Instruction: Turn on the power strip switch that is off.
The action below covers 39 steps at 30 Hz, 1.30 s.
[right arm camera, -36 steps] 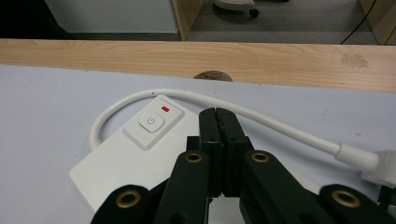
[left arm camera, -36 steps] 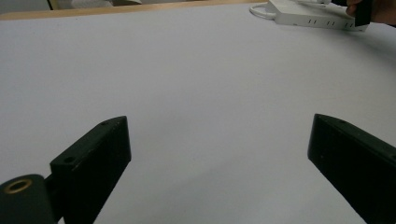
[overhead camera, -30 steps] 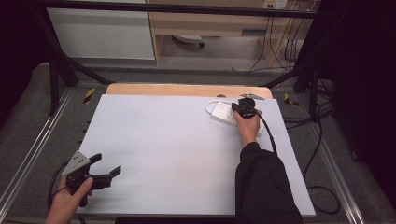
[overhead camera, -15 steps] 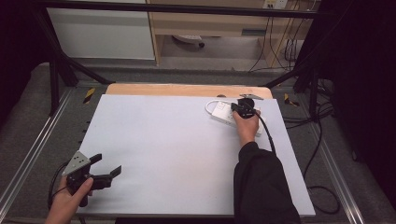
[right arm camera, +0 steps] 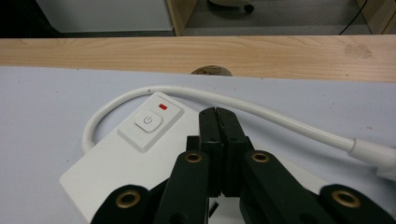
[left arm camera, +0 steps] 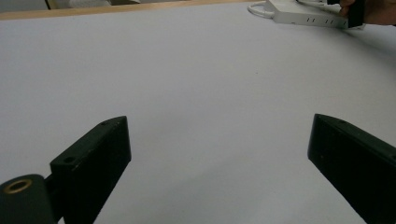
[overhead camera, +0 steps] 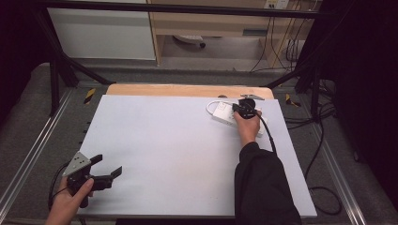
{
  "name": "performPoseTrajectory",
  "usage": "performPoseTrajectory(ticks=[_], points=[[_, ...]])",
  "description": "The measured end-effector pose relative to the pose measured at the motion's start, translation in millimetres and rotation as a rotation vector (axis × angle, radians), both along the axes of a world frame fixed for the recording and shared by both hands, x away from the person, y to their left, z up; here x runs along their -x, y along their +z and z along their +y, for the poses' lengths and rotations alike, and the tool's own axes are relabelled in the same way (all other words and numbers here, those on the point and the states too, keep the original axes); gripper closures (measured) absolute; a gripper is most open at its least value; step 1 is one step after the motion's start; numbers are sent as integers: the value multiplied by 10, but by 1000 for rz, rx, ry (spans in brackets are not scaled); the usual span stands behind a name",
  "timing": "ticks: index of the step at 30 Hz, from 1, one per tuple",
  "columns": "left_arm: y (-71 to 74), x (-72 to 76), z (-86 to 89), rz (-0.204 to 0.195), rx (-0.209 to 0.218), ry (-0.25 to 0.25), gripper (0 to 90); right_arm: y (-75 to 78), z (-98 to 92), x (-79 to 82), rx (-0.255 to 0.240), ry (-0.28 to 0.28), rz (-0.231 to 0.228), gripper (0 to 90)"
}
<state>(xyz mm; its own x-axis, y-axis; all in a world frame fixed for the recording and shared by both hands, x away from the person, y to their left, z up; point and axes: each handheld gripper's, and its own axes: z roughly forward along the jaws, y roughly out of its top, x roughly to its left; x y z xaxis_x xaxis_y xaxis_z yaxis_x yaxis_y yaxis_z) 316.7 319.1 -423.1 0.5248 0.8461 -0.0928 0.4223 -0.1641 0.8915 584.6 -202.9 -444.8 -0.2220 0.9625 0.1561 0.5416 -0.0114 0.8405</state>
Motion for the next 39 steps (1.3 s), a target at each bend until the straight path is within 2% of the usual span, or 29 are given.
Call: performPoseTrajectory(ticks=[27,32,34,36,39], points=[[-2,2,-10,5,-6,-7,61,-15,0,-6,-4,-16,1,900],[-3,2,-11,6,-6,-7,61,-29,24,-12,-4,-1,4,900],[-2,3,-9,5,-7,-8,61,-41,37,-14,-25,-2,1,900],[-3,2,-8,6,-7,-8,61,-45,61,-14,-11,1,-5,900],[-4,2,-6,6,-4,-7,61,-46,57,-11,-20,-2,-4,900]])
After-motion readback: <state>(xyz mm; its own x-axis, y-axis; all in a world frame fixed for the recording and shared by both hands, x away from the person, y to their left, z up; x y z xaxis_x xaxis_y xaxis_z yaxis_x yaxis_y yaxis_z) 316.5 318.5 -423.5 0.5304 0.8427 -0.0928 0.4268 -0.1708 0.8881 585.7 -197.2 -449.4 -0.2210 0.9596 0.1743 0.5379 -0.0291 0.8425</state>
